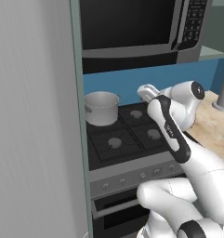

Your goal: Move the pot and pan from the stove into the sink.

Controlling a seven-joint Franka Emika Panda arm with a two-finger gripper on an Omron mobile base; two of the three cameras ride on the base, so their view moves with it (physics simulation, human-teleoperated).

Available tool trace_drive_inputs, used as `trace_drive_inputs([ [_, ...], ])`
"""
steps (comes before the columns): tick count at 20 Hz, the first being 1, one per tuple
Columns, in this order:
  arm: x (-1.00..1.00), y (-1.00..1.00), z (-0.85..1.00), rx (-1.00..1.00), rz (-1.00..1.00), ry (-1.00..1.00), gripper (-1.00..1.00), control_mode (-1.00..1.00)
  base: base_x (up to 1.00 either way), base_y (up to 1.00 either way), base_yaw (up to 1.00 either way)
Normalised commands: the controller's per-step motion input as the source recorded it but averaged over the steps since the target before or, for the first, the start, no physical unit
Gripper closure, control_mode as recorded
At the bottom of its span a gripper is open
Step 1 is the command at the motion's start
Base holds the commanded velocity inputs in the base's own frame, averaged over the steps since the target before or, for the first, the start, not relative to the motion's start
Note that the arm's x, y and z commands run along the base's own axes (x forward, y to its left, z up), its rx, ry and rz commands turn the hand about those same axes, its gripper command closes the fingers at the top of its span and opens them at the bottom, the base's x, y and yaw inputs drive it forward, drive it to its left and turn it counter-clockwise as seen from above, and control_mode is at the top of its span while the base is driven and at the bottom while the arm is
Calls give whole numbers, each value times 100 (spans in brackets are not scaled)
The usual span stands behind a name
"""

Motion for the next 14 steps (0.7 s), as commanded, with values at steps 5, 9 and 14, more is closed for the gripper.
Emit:
trace_drive_inputs([
  [5, 7, 0, -11, 1, 0, 3, -100, -100, 0, 0, 0],
  [9, 23, 0, -27, 6, -2, 7, -100, -100, 0, 0, 0],
  [14, 40, 4, -25, 8, -1, 5, -100, -100, 0, 0, 0],
])
